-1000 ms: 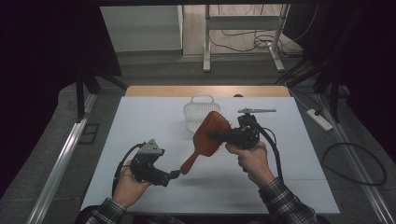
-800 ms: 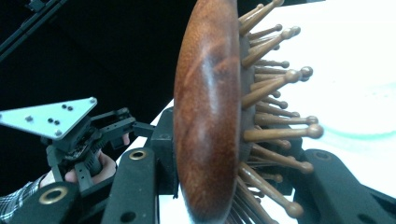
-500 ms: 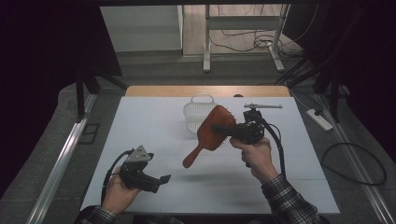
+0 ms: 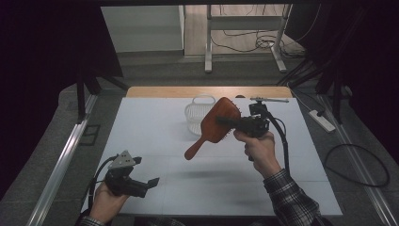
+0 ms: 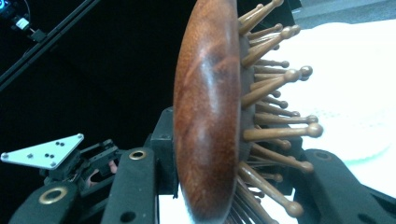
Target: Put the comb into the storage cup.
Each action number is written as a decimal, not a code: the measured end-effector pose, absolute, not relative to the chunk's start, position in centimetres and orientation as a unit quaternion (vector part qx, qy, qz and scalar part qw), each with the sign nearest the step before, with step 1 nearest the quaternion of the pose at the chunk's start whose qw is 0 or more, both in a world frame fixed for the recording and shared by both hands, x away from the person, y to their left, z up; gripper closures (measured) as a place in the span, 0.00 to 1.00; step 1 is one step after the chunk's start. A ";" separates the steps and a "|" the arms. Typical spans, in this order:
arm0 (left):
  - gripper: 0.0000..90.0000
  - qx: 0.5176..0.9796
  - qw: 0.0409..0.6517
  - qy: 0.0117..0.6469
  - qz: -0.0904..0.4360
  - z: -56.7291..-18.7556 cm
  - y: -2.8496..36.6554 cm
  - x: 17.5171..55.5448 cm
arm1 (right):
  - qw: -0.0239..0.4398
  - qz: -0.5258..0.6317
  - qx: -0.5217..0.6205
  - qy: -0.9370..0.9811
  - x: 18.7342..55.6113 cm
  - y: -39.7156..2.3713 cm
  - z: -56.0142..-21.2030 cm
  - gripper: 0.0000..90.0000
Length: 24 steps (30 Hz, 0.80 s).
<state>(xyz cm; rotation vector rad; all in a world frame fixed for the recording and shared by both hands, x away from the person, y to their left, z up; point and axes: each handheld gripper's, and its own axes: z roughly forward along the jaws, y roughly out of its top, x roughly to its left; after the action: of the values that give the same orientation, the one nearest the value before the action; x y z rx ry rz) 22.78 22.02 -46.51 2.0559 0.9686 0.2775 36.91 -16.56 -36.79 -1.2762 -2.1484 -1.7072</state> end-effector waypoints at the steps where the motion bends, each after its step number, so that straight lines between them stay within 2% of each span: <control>1: 0.00 0.817 0.414 0.387 0.110 -46.5 22.2 22.7 | 0.058 -0.563 -0.422 -0.708 37.0 -16.5 -36.7 0.63; 24: 0.00 0.805 0.406 0.412 0.135 -46.7 25.3 20.8 | 0.043 -0.571 -0.444 -0.689 40.1 -16.5 -35.4 0.63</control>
<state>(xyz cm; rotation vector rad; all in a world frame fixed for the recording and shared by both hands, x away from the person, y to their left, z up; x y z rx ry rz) 20.83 25.29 -46.75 2.0305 1.0395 0.3409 40.12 -16.47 -35.45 -1.3592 -2.1064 -1.7480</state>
